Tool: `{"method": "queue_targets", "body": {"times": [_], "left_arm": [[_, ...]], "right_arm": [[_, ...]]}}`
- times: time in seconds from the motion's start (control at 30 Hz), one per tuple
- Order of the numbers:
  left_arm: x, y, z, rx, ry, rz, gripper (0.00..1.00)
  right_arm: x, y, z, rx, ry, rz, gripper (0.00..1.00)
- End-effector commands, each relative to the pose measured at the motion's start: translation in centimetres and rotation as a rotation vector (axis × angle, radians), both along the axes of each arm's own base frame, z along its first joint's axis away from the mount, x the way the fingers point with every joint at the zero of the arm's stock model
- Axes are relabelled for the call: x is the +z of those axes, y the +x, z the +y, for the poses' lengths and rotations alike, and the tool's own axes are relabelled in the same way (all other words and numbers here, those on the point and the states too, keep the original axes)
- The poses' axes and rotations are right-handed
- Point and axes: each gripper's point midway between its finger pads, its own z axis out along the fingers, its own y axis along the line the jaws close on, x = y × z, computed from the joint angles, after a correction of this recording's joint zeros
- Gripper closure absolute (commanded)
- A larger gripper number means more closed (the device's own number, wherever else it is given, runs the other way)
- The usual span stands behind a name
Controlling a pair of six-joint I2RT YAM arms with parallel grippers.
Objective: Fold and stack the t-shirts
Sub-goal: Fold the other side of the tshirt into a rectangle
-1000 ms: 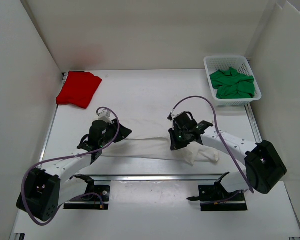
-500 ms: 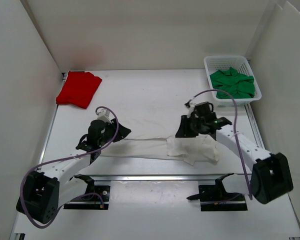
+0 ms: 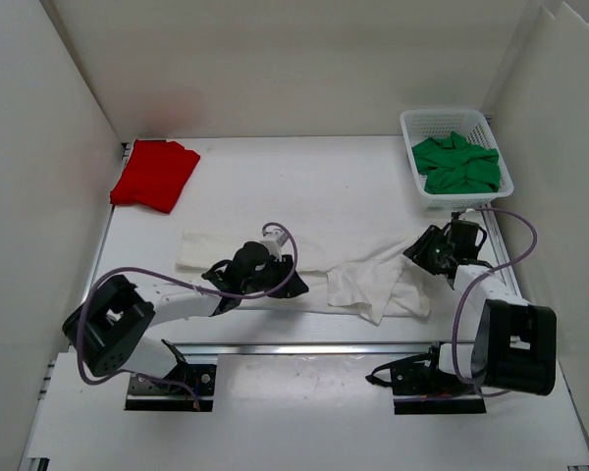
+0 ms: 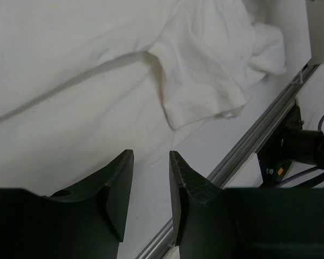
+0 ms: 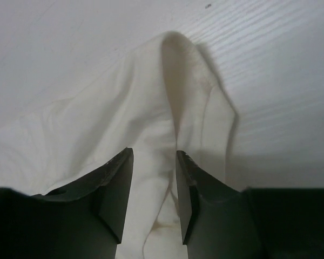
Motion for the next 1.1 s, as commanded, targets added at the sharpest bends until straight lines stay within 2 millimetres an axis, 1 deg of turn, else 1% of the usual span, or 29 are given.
{"method": "queue_targets", "body": {"times": [0.0,0.07,0.1,0.13,0.17,0.2,0.23,0.27,0.33,0.37,0.4,0.47,0.5,0.53,0.57,0.6,0.63,0.67,0.7,0.73,0.77,0.8,0.83,0.9,0.93,0.97,1.03,1.07], "left_arm": [[0.9,-0.2,-2.1,-0.061,-0.038,-0.031,0.57],[-0.2,-0.2,-2.0,-0.065,-0.024,-0.010,0.57],[-0.4,-0.3,-1.9,-0.066,-0.027,-0.007,0.57],[-0.9,-0.2,-1.6,-0.054,-0.016,-0.003,0.57],[-1.2,-0.1,-1.3,-0.049,-0.008,-0.004,0.57],[-1.3,0.0,-0.9,-0.039,-0.008,-0.001,0.58],[-1.3,0.1,-0.8,-0.036,-0.010,-0.002,0.57],[-1.6,0.1,-0.4,-0.028,-0.013,0.009,0.57],[-1.9,0.4,0.2,-0.017,-0.013,0.014,0.57],[-2.3,0.5,0.5,-0.004,-0.005,0.021,0.58],[-2.3,0.7,0.5,-0.001,-0.004,0.018,0.57],[-2.7,0.6,0.8,0.001,0.003,0.025,0.57],[-2.9,0.7,1.0,0.005,0.004,0.030,0.57],[-3.4,0.5,1.1,0.007,0.014,0.042,0.57],[-3.5,0.6,1.3,0.010,0.015,0.043,0.57],[-3.9,0.7,1.6,0.019,0.019,0.052,0.57],[-4.2,0.4,1.8,0.015,0.024,0.062,0.58],[-4.4,0.4,2.1,0.020,0.025,0.065,0.57],[-4.4,0.4,2.3,0.026,0.028,0.062,0.57],[-4.7,0.2,2.8,0.033,0.033,0.071,0.58],[-5.1,-0.1,3.2,0.041,0.041,0.080,0.57],[-5.2,-0.2,3.5,0.042,0.044,0.083,0.58],[-5.1,0.1,3.8,0.058,0.043,0.077,0.57],[-5.4,-0.1,4.5,0.069,0.048,0.081,0.57],[-5.6,-0.2,4.8,0.070,0.048,0.088,0.58],[-5.8,-0.2,5.2,0.080,0.056,0.092,0.57],[-6.1,-0.4,5.5,0.081,0.063,0.101,0.58],[-6.5,-0.7,5.8,0.082,0.070,0.110,0.57]], "right_arm": [[2.6,4.5,-1.4,-0.018,-0.056,-0.157,0.64],[2.5,5.4,-1.5,-0.017,-0.039,-0.151,0.64],[2.3,5.8,-1.8,-0.028,-0.049,-0.150,0.64],[1.9,5.9,-2.1,-0.040,-0.064,-0.147,0.63],[2.0,6.1,-2.3,-0.044,-0.068,-0.151,0.63],[1.5,6.2,-2.6,-0.050,-0.072,-0.136,0.63],[1.6,6.2,-2.8,-0.061,-0.077,-0.134,0.64],[1.2,6.1,-3.0,-0.062,-0.095,-0.128,0.64],[0.9,6.2,-2.9,-0.053,-0.088,-0.136,0.64],[0.9,6.2,-2.7,-0.044,-0.082,-0.138,0.64],[0.1,5.9,-2.6,-0.039,-0.080,-0.121,0.65],[0.0,5.9,-2.4,-0.031,-0.066,-0.123,0.67],[-0.5,5.8,-2.0,-0.013,-0.049,-0.118,0.68],[0.4,6.2,-1.6,0.004,-0.038,-0.152,0.72],[0.3,6.3,-1.6,0.005,-0.039,-0.151,0.73],[0.7,6.5,-1.6,0.010,-0.035,-0.163,0.76],[0.5,6.5,-1.4,0.015,-0.024,-0.154,0.84],[1.6,7.0,-1.0,0.032,-0.015,-0.183,0.90],[1.8,7.2,-1.1,0.030,-0.015,-0.186,0.94],[2.1,7.4,-1.1,0.033,-0.024,-0.191,0.96],[2.7,7.8,-1.5,0.025,-0.040,-0.194,0.99],[3.1,8.1,-1.8,0.021,-0.052,-0.201,1.00],[3.6,8.5,-2.2,0.020,-0.079,-0.203,1.00],[3.7,9.1,-2.6,0.023,-0.101,-0.188,1.00],[3.6,9.7,-3.0,0.026,-0.112,-0.170,1.00],[3.7,10.0,-2.9,0.041,-0.121,-0.158,0.99],[3.0,10.5,-3.0,0.048,-0.128,-0.138,0.98],[2.1,10.6,-3.0,0.049,-0.120,-0.113,0.96]]}}
